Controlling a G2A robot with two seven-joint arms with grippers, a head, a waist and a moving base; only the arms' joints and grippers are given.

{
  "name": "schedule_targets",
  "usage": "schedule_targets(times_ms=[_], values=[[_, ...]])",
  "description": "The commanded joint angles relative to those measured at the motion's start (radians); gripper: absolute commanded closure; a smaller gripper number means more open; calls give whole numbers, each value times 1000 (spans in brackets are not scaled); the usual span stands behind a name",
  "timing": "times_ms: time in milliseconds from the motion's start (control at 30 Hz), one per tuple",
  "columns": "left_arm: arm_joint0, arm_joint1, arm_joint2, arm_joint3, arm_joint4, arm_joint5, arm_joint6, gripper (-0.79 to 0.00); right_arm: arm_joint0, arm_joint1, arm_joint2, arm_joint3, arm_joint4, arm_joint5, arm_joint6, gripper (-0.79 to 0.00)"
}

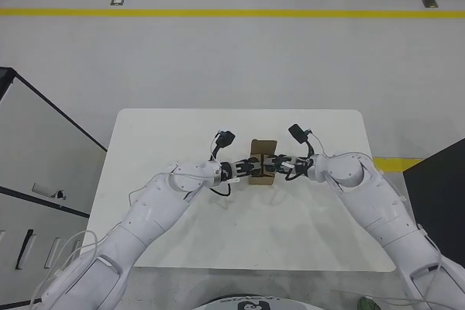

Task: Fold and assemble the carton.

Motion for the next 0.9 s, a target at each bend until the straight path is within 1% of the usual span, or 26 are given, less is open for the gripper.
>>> schedule_targets(times_ms=[0,333,700,867], values=[[1,-1,-3,0,0,-2,1,0,3,-2,-3,4,0,-2,-1,0],[-9,-11,-3,24,7,11,21,0,9,-9,-5,12,-6,1,0,0],[-20,-21,1,49,8,18,6,0,-2,-6,19,-15,-17,8,-6,0],[-21,-22,-10,47,4,14,3,0,-2,-9,14,-10,-23,16,-4,0]])
